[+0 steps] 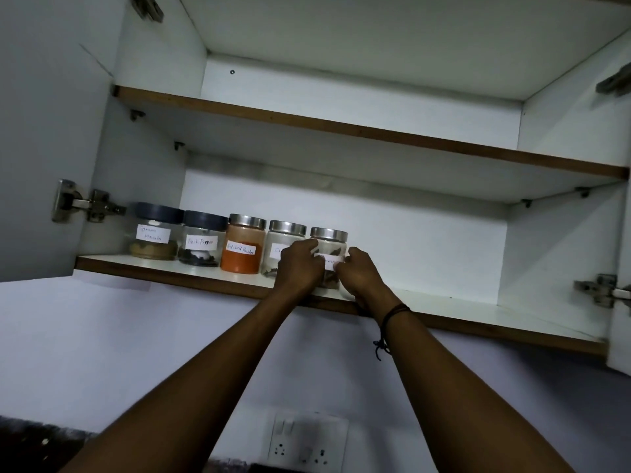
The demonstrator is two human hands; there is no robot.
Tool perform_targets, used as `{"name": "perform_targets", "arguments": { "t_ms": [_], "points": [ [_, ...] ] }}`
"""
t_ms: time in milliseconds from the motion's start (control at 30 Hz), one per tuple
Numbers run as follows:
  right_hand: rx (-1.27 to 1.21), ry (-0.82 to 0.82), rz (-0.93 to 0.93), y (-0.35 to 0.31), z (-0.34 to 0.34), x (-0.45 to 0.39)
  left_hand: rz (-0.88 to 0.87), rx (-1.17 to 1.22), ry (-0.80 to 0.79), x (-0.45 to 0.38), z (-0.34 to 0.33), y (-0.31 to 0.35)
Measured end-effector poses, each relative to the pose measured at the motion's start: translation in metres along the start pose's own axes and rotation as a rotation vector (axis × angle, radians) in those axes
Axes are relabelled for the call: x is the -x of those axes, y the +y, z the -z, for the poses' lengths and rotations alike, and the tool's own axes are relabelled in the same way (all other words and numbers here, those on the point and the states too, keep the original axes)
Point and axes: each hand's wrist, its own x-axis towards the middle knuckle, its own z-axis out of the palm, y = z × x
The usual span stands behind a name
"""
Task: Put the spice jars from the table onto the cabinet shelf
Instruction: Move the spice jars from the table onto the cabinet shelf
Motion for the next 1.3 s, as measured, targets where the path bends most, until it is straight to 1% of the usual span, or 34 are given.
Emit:
{"name": "perform_targets", "arguments": {
  "t_ms": [100, 267, 333, 433, 500, 633, 733, 833, 900, 967, 1067, 1167, 1233, 1300],
  "points": [
    [0.046, 0.020, 0.077, -0.003, 0.006, 0.025, -0.067, -0.003, -0.003, 0.021, 0.002, 0.005],
    [-0.082, 0.142, 0.179, 0.001, 0.015, 0.096, -0.213, 0.110, 0.006, 0.082, 0.007, 0.015],
    [-0.112, 0.128, 0.204, 0.008, 0.016, 0.129, -0.199, 0.176, -0.006, 0.110, 0.008, 0.014],
    [-0.069, 0.051, 0.176, 0.031, 0.012, 0.181, -0.100, 0.218, -0.028, 0.160, 0.003, 0.001],
    [-0.037, 0.020, 0.136, 0.059, 0.003, 0.221, -0.038, 0.222, -0.134, 0.204, -0.006, -0.016],
    [0.026, -0.066, -0.038, 0.127, -0.030, 0.318, 0.093, 0.211, -0.393, 0.308, -0.022, -0.068],
    [0.158, -0.198, -0.173, 0.187, -0.062, 0.411, 0.178, 0.101, -0.547, 0.400, -0.038, -0.111],
    [0.216, -0.334, -0.349, 0.232, -0.082, 0.501, 0.277, 0.010, -0.761, 0.487, -0.050, -0.144],
    [0.279, -0.408, -0.406, 0.254, -0.089, 0.548, 0.310, 0.002, -0.877, 0.534, -0.052, -0.158],
    [0.363, -0.491, -0.417, 0.269, -0.092, 0.583, 0.322, -0.023, -0.944, 0.568, -0.052, -0.165],
    [0.349, -0.528, -0.452, 0.278, -0.095, 0.617, 0.385, -0.029, -0.959, 0.599, -0.052, -0.171],
    [0.238, -0.537, -0.513, 0.282, -0.095, 0.627, 0.452, 0.004, -0.906, 0.609, -0.056, -0.174],
    [0.172, -0.567, -0.492, 0.288, -0.092, 0.629, 0.505, 0.061, -0.861, 0.613, -0.057, -0.177],
    [0.148, -0.615, -0.482, 0.290, -0.091, 0.629, 0.602, 0.120, -0.830, 0.615, -0.057, -0.178]
  ]
}}
